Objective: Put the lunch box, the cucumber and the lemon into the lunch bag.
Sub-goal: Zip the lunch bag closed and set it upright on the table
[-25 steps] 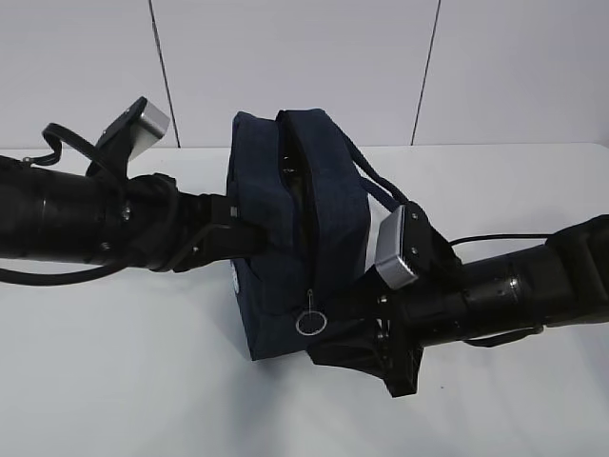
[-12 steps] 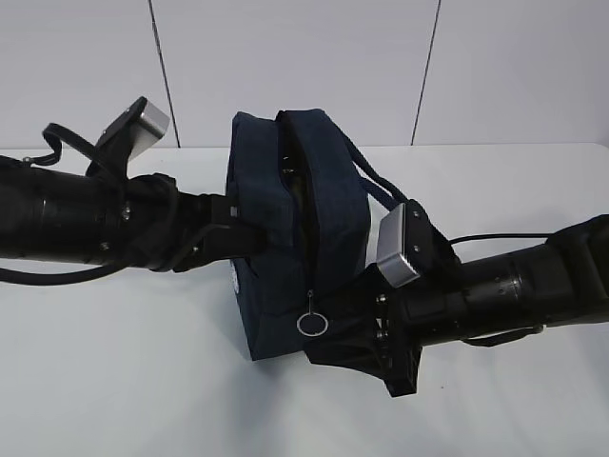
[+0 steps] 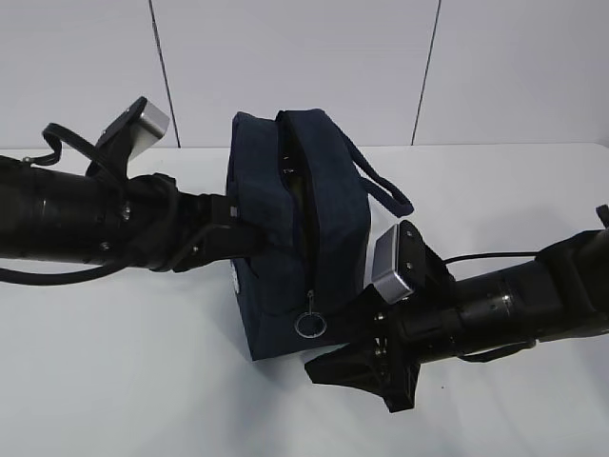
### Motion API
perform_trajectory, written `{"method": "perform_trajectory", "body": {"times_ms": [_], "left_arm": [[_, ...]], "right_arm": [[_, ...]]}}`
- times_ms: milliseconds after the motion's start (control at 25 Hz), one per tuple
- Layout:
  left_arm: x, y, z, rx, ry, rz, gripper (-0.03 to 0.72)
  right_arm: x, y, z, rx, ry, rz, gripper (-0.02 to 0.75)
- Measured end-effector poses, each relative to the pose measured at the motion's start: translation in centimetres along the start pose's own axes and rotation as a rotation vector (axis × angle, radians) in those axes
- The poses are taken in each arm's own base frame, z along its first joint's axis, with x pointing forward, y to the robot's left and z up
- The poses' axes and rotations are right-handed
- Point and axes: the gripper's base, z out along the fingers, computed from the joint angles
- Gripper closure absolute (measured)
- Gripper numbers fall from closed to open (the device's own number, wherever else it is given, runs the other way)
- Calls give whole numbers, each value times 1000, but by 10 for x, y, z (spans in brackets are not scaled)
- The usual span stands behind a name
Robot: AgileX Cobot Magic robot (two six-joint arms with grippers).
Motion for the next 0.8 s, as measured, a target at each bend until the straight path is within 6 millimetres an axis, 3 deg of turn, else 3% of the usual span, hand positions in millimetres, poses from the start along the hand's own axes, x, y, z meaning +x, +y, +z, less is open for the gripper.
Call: {"method": "perform_trajectory", "body": {"times_ms": [400,800], "left_arm": [[0,0,0,0,0,0,691],[0,0,0,0,0,0,691]], "right_arm": [[-10,0,1,-38,-73,-14,288],[-4,-3,3,-21,-39,-5,288]]}}
